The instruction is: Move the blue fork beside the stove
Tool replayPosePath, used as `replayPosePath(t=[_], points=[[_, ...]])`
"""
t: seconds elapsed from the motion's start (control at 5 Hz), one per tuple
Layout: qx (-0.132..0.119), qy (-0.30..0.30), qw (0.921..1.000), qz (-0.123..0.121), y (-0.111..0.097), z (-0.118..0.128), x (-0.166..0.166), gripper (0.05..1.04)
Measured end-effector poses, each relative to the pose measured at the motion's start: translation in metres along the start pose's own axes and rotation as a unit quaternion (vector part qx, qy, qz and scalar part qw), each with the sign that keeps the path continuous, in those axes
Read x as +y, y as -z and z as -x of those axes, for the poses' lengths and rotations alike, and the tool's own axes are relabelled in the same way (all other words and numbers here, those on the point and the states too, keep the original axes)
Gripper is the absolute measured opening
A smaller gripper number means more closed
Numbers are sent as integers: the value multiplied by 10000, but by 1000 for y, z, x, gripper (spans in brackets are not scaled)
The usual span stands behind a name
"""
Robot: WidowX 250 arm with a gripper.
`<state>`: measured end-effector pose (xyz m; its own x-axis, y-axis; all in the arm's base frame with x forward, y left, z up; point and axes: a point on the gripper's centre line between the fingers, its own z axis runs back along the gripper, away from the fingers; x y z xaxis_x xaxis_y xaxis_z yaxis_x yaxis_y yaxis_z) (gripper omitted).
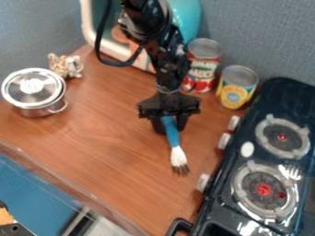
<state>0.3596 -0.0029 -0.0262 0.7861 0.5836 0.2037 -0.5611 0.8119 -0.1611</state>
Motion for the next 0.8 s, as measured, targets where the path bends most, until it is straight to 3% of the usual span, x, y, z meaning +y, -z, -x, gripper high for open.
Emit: replayPosePath(t=[0.2, 0.4, 0.6, 0.8], points=[[-46, -77, 9999, -89, 0, -1, 3, 1003], [-144, -128, 9996, -184, -10, -5, 4, 1006], [-361, -176, 9992, 58, -45, -14, -4, 1001], [-750, -463, 9961, 88, -76, -26, 18, 1001]])
